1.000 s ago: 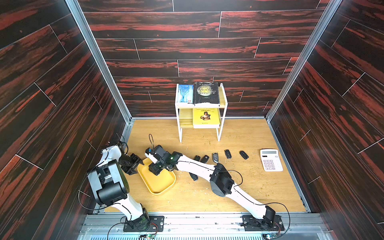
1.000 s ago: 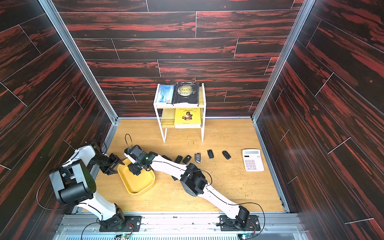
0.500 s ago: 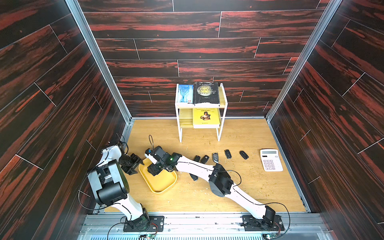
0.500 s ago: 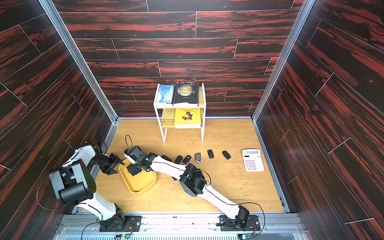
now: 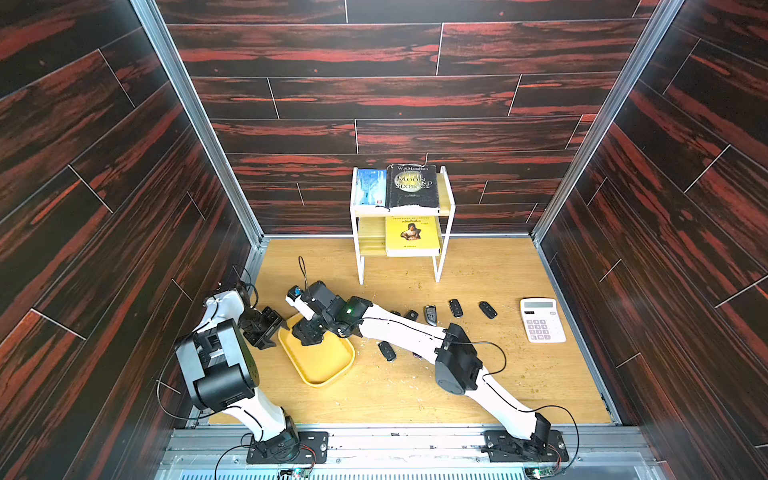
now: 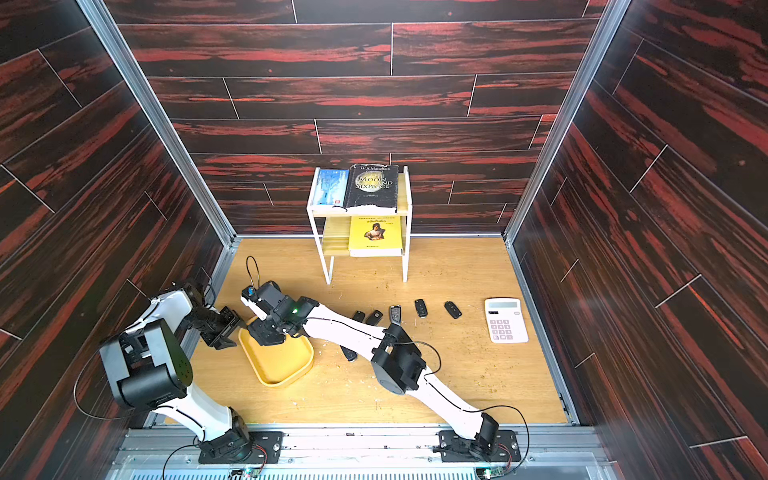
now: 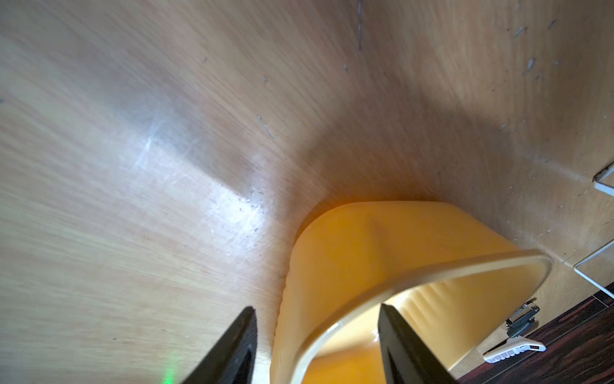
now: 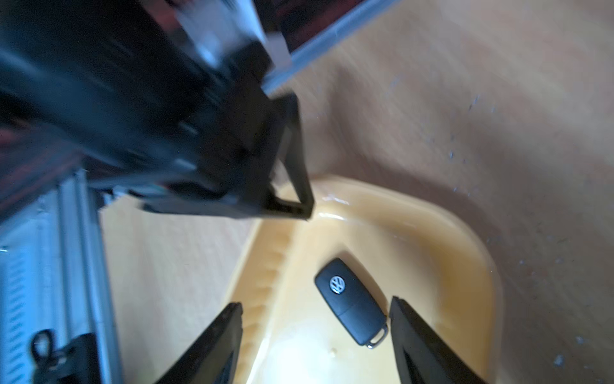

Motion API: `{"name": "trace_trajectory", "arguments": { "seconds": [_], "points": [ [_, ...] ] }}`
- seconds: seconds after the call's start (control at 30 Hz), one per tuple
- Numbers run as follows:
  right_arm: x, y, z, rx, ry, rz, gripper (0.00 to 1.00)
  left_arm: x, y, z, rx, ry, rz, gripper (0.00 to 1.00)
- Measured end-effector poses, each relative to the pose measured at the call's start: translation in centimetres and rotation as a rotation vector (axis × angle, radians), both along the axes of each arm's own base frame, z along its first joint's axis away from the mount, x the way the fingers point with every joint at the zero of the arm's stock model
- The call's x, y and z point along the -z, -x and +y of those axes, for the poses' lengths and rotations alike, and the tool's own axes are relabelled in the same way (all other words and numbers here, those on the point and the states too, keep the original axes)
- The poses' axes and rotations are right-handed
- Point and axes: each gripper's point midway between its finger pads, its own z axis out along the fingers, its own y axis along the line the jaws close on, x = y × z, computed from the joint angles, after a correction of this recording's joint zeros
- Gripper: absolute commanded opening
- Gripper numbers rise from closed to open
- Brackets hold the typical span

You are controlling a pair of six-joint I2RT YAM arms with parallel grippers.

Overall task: Place the car key into the storage box
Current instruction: Place the car key in the storage box, then move the storage box to the center of the board.

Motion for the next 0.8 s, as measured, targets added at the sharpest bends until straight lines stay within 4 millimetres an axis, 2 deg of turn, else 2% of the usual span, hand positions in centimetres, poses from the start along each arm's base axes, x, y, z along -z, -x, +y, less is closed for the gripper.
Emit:
{"name": "trace_trajectory", "arguments": {
  "seconds": [0.13,0.3,0.47,0.63,0.73,0.8],
  "points": [
    [-3.4,0.2,-0.7,0.025,-0.023,-0.043,0.75,0.0,0.0,-0.1,0.003,-0.002,0.001,0.62],
    [-5.3,0.2,-3.9,0.087,0.013,-0.080,0.77,0.0,0.0,-0.2,0.008,-0.004,0.002,0.62],
    [-6.4,1.0,-9.5,0.147,0.043,-0.103,0.79,0.0,0.0,-0.3,0.014,-0.006,0.002,0.62],
    [-9.1,1.4,-14.5,0.198,0.002,-0.130,0.80,0.0,-0.1,-0.5,0.021,-0.006,0.002,0.62],
    [-10.2,0.6,-17.7,0.255,-0.027,-0.129,0.80,0.0,-0.1,-0.7,0.030,-0.009,0.002,0.62],
    [-10.3,-0.5,-20.1,0.311,-0.033,-0.122,0.80,0.0,-0.1,-0.9,0.037,-0.013,0.004,0.62]
  ]
}}
